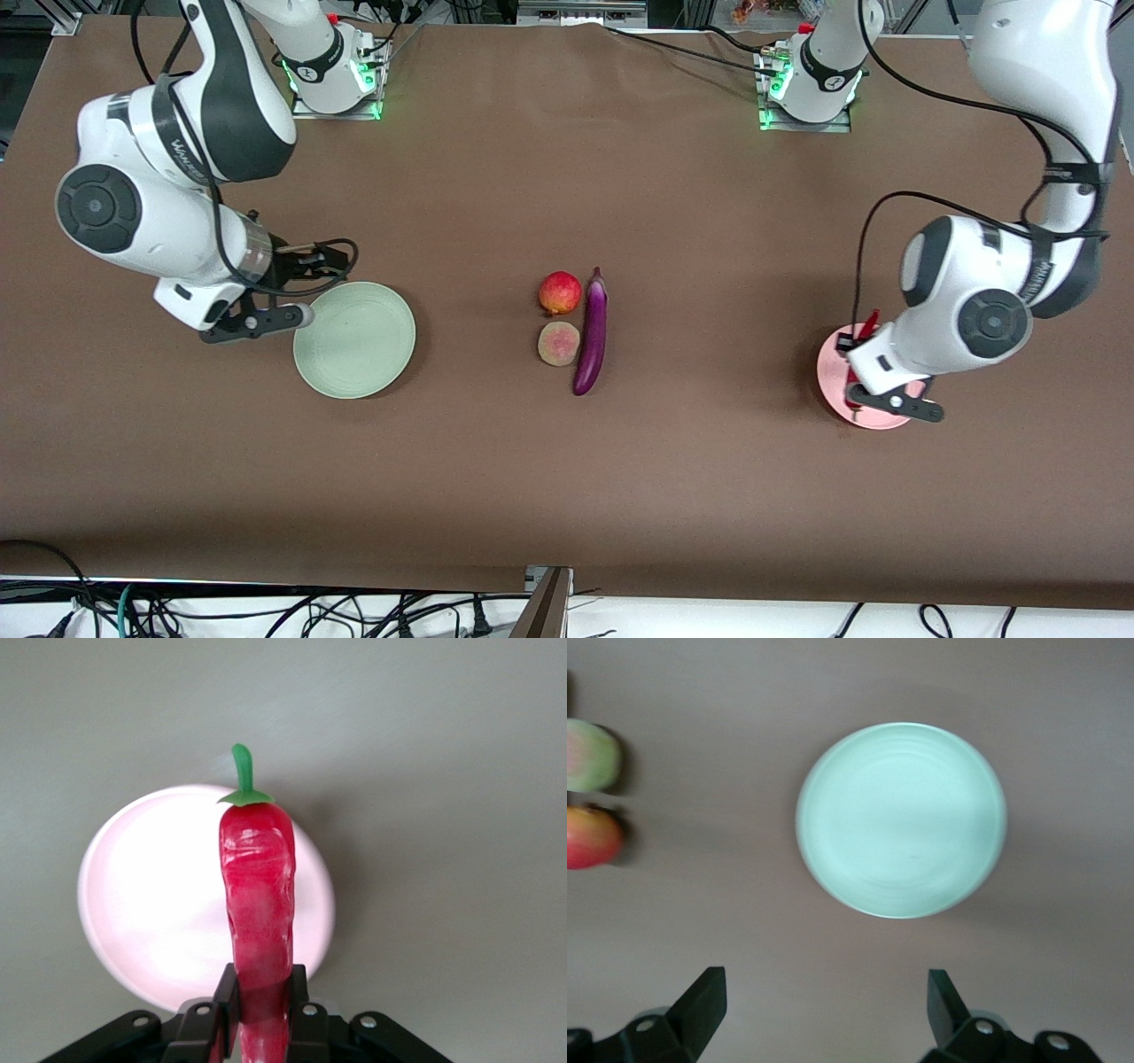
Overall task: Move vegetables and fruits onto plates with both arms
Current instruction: 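Carry the chili over the pink plate while the right gripper reaches out, then release the chili on the pink plate while the right gripper grasps the pomegranate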
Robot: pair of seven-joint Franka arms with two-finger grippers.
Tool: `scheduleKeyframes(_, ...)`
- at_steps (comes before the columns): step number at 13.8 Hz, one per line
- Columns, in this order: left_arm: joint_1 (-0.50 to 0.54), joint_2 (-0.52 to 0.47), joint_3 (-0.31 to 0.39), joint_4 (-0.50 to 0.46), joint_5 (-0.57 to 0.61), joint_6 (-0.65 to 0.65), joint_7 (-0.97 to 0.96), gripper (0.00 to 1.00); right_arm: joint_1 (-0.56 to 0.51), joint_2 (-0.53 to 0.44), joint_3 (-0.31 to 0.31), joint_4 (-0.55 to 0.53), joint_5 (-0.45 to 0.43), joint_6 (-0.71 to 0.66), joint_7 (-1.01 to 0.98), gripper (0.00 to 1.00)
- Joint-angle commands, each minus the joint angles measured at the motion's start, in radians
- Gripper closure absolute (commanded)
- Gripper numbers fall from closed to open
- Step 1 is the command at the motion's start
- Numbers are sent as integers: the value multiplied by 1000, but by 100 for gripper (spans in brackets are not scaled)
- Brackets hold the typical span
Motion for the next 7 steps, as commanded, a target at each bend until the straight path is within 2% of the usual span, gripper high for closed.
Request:
scheduleKeyframes(1,49,40,-16,-8,52,35,106,95,79,53,-2,52,61,39,162,0)
scheduleKeyframes(2,61,60,-16,-11,55,44,109,91,127,78,-3,55,85,82,237,0)
scheduleKeyframes(3,64,80,-16,-11,69,49,109,83,174,102,-2,55,110,129,329,0)
scheduleKeyframes(4,66,94,-16,-12,94,69,109,65,223,125,-2,56,113,183,414,0)
scheduleKeyframes(5,67,97,-16,-16,101,82,109,27,275,153,-3,56,112,236,490,0)
scheduleKeyframes(6,74,100,-16,-16,101,81,109,0,321,181,-3,58,110,292,559,0)
scheduleKeyframes(7,71,99,-16,-14,101,78,108,0,360,219,-3,58,106,356,619,0)
